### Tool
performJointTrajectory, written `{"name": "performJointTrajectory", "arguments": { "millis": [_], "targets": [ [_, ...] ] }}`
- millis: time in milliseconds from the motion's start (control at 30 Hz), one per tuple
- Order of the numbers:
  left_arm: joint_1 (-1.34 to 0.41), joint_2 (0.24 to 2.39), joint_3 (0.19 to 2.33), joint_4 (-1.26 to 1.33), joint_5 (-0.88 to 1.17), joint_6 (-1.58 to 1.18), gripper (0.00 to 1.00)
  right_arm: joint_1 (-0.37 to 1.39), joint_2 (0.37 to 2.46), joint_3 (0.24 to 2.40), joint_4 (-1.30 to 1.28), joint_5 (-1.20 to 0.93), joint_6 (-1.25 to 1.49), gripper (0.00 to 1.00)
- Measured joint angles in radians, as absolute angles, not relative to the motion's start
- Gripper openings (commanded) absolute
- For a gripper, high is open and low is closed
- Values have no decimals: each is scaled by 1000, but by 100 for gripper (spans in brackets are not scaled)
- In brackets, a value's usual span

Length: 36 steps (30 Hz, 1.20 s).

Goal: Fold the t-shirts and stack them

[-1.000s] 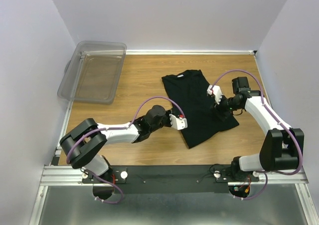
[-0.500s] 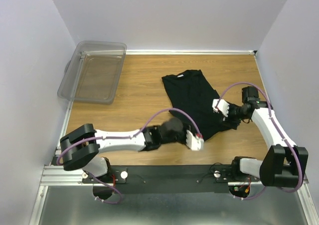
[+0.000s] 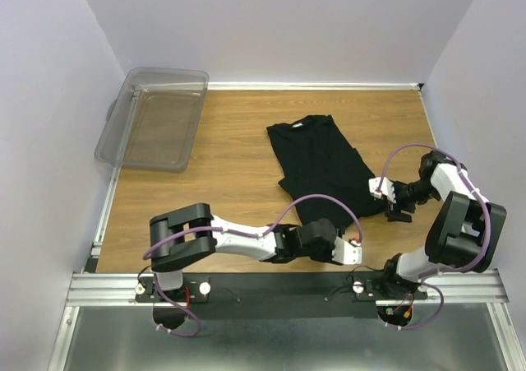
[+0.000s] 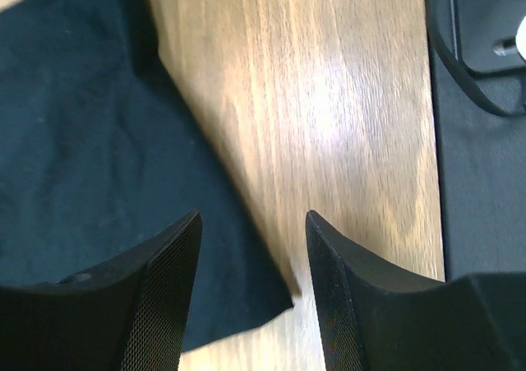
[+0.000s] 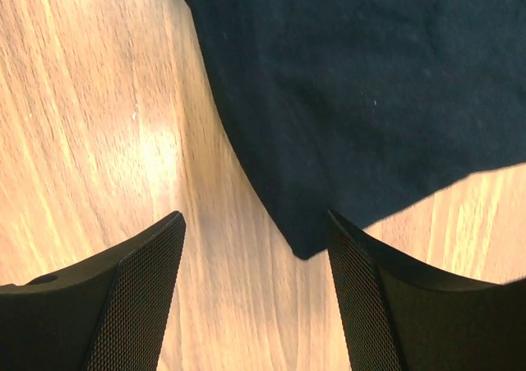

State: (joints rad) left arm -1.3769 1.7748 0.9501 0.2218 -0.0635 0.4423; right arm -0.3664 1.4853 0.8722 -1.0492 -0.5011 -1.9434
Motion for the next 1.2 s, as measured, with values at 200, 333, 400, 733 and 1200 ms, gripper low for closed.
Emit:
{"name": "performJointTrajectory", "arguments": {
  "millis": [200, 333, 400, 733, 1200],
  "targets": [
    [-1377, 1850, 1035, 152, -71, 397, 59, -367, 1547, 869, -1046, -529, -1969, 76],
    [-1377, 1904, 1089, 101, -80, 376, 55, -358, 1599, 868, -1014, -540, -1975, 75],
    [-1377, 1920, 1102, 89, -93, 367, 52, -348, 1602, 870, -1004, -542, -1974, 74],
    [-1370, 1957, 1143, 40, -204, 282, 6, -321, 1622, 885, -989, -552, -1963, 64],
    [-1354, 1936, 1093, 80, -242, 253, 0, -300, 1567, 889, -1023, -563, -1980, 85]
  ]
}}
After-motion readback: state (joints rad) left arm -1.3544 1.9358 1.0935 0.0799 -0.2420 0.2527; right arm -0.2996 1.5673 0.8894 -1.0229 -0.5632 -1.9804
